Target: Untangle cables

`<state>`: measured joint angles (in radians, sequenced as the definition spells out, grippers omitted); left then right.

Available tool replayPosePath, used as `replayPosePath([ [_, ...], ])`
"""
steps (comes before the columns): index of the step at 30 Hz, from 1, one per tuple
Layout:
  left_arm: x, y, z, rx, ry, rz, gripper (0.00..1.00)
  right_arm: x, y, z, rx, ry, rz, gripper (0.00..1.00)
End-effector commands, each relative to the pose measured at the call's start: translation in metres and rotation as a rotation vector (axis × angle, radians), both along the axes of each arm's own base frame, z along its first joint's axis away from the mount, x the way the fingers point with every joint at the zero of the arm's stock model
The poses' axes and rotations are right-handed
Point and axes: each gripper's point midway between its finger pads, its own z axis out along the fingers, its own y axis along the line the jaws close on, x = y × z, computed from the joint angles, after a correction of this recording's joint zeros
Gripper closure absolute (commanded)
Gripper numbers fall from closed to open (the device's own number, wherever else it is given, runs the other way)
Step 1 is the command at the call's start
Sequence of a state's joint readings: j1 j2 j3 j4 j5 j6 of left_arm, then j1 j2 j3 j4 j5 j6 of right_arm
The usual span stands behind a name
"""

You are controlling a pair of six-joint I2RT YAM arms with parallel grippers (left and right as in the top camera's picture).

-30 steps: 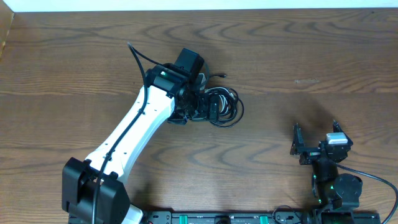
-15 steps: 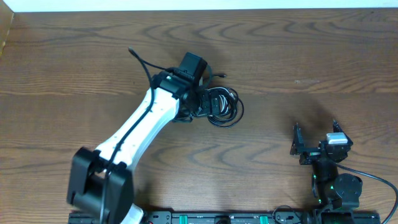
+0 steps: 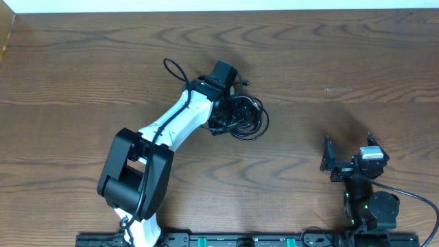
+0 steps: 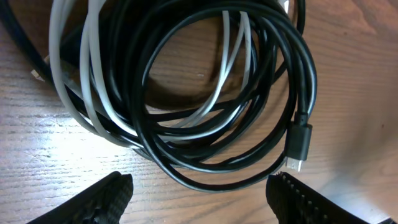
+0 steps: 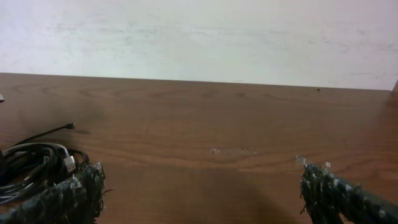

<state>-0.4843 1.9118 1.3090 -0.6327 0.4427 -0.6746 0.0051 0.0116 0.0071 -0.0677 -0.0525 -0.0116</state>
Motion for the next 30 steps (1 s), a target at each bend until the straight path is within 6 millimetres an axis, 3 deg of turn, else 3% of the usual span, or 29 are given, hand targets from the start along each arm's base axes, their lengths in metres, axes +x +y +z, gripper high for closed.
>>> replayPosePath([
  [1, 0.002, 0.005, -0.005, 0.045, 0.010, 0.068, 0.26, 0.000, 0.003, 0.000, -0.012, -0.002, 0.013, 0.01],
  [8, 0.004, 0.007, -0.013, 0.196, -0.061, 0.147, 0.26, 0.000, 0.003, 0.000, -0.012, -0.002, 0.013, 0.01],
  [14, 0.012, 0.000, -0.012, 0.240, -0.148, 0.140, 0.26, 0.000, 0.003, 0.000, -0.012, -0.002, 0.013, 0.01],
  [21, 0.013, 0.008, -0.025, 0.291, -0.144, 0.151, 0.26, 0.000, 0.003, 0.000, -0.012, -0.002, 0.013, 0.01],
  [24, 0.011, 0.008, -0.030, 0.300, -0.132, 0.149, 0.36, 0.000, 0.003, 0.000, -0.012, -0.002, 0.013, 0.01],
  [27, 0.011, 0.008, -0.031, 0.300, -0.132, 0.149, 0.63, 0.000, 0.003, 0.000, -0.012, -0.002, 0.013, 0.01],
  [30, 0.012, 0.008, -0.028, 0.295, -0.137, 0.149, 0.68, 0.000, 0.003, 0.000, -0.012, -0.002, 0.013, 0.01],
])
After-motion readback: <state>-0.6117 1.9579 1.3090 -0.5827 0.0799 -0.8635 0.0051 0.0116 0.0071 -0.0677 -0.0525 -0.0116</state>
